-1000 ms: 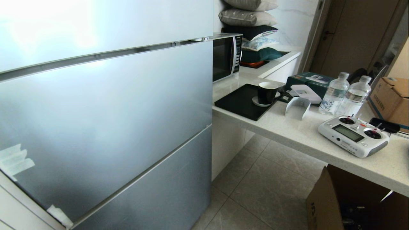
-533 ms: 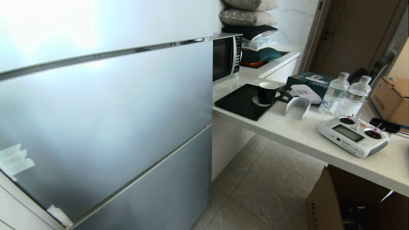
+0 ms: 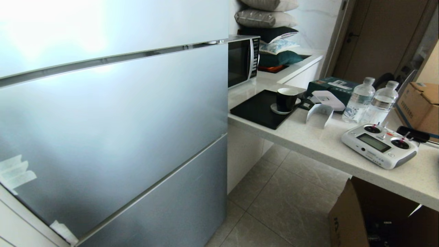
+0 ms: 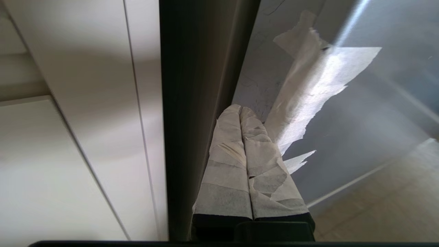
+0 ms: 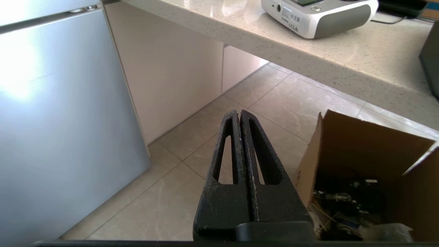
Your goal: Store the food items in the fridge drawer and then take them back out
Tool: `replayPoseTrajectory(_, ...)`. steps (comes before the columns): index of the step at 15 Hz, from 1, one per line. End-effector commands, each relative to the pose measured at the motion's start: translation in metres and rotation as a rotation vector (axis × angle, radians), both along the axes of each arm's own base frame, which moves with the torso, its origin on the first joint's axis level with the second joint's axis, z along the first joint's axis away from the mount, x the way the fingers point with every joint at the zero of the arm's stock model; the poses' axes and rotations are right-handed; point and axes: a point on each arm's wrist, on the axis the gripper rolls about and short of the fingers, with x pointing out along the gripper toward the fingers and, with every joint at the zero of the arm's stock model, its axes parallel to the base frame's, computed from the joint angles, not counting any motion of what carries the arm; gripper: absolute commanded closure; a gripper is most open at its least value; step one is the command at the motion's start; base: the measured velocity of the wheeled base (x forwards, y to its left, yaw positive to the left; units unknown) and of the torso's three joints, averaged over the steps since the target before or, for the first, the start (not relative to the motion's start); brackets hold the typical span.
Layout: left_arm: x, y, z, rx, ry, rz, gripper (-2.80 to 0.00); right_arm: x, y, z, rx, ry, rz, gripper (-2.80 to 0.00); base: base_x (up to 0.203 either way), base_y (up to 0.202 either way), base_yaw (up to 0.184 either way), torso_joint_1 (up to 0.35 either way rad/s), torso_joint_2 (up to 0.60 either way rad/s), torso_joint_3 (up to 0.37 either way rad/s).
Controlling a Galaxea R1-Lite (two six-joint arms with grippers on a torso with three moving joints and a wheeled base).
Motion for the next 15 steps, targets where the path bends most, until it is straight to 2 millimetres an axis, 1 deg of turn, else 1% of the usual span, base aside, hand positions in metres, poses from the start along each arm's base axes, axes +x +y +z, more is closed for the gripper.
replayPoseTrajectory(1, 0.001, 0.000, -0.001, -0.007, 0.004, -0.012, 0.00, 0.000, 0.000, 0.000, 0.000, 0.000, 0.002, 0.00, 0.000, 0.000, 0.000, 0.000, 0.00, 0.000)
replayPoseTrajectory(4, 0.000, -0.001, -0.002, -0.012, 0.004, -0.029, 0.00, 0.000, 0.000, 0.000, 0.000, 0.000, 0.002, 0.00, 0.000, 0.000, 0.000, 0.000, 0.00, 0.000)
replayPoseTrajectory(7, -0.006, -0.005, -0.006, -0.019, -0.003, -0.142, 0.00, 0.000, 0.000, 0.000, 0.000, 0.000, 0.002, 0.00, 0.000, 0.000, 0.000, 0.000, 0.00, 0.000)
replayPoseTrajectory(10, -0.008, -0.007, -0.011, -0.027, 0.003, -0.215, 0.00, 0.000, 0.000, 0.000, 0.000, 0.000, 0.002, 0.00, 0.000, 0.000, 0.000, 0.000, 0.00, 0.000)
replayPoseTrajectory(13, -0.009, -0.008, -0.014, -0.034, 0.006, -0.228, 0.00, 0.000, 0.000, 0.000, 0.000, 0.000, 0.002, 0.00, 0.000, 0.000, 0.000, 0.000, 0.00, 0.000)
replayPoseTrajectory(15, -0.016, -0.009, -0.013, -0.025, -0.016, -0.232, 0.00, 0.000, 0.000, 0.000, 0.000, 0.000, 0.002, 0.00, 0.000, 0.000, 0.000, 0.000, 0.00, 0.000)
